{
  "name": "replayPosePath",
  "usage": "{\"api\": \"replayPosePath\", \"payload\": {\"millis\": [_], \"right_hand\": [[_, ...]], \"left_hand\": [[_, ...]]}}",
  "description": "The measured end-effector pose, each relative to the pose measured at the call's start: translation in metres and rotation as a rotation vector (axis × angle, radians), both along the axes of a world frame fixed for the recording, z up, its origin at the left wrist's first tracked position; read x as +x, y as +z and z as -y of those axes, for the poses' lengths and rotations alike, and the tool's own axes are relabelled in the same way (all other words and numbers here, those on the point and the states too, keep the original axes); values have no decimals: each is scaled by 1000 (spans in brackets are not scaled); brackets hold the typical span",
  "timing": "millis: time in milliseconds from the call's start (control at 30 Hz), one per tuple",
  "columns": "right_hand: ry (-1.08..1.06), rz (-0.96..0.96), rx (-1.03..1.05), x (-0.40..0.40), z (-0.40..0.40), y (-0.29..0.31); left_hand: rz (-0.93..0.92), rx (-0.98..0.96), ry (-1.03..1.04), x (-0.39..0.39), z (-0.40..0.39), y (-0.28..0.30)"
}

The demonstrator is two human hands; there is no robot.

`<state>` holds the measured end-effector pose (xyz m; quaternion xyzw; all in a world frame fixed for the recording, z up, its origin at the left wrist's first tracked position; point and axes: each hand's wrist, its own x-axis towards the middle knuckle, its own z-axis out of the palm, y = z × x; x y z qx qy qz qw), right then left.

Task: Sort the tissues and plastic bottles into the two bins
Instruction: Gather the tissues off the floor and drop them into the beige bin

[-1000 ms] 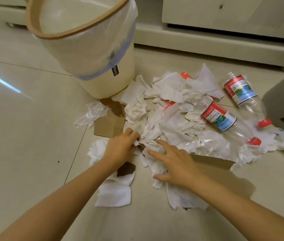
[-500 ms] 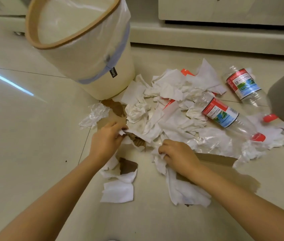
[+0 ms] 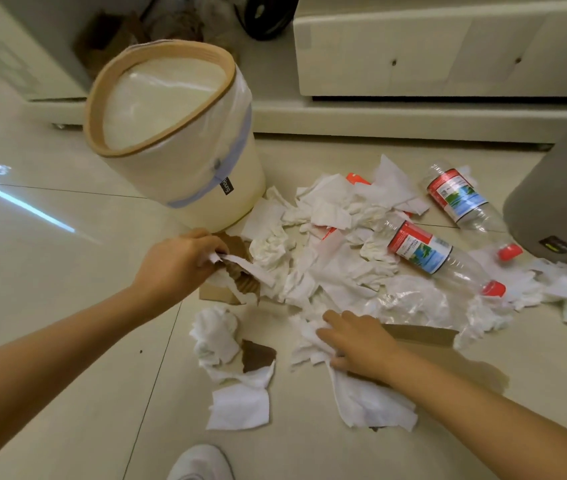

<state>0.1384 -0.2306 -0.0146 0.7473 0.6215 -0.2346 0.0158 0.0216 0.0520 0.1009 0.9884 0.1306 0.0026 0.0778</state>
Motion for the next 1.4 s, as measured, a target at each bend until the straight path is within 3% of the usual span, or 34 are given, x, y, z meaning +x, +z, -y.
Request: {"api": "replayPosePath", "payload": {"millis": [67, 267, 400, 567, 733, 933, 1100, 1200, 1400], "right_hand": [[45, 93, -68, 0, -2, -8], [32, 183, 66, 2, -9, -1], [18, 54, 39, 1, -14, 10], [-304, -263, 289, -2, -37, 39], [-400, -339, 532, 5, -59, 75], [-352, -250, 684, 18, -92, 130], [-367, -163, 846, 32, -115, 179], [-380, -125, 904, 42, -124, 201], [-444, -101, 954, 50, -150, 216]], "left_hand": [[28, 0, -11, -1, -4, 5], [132, -53, 28, 0, -7, -1], [163, -86, 1, -1, -2, -8], [218, -129, 76, -9, -14, -6], [301, -182, 200, -15, -26, 11], [465, -187, 249, -8, -48, 50], [672, -386, 319, 22, -71, 89], [779, -368, 374, 53, -94, 108], [559, -377, 561, 95, -142, 90]]}}
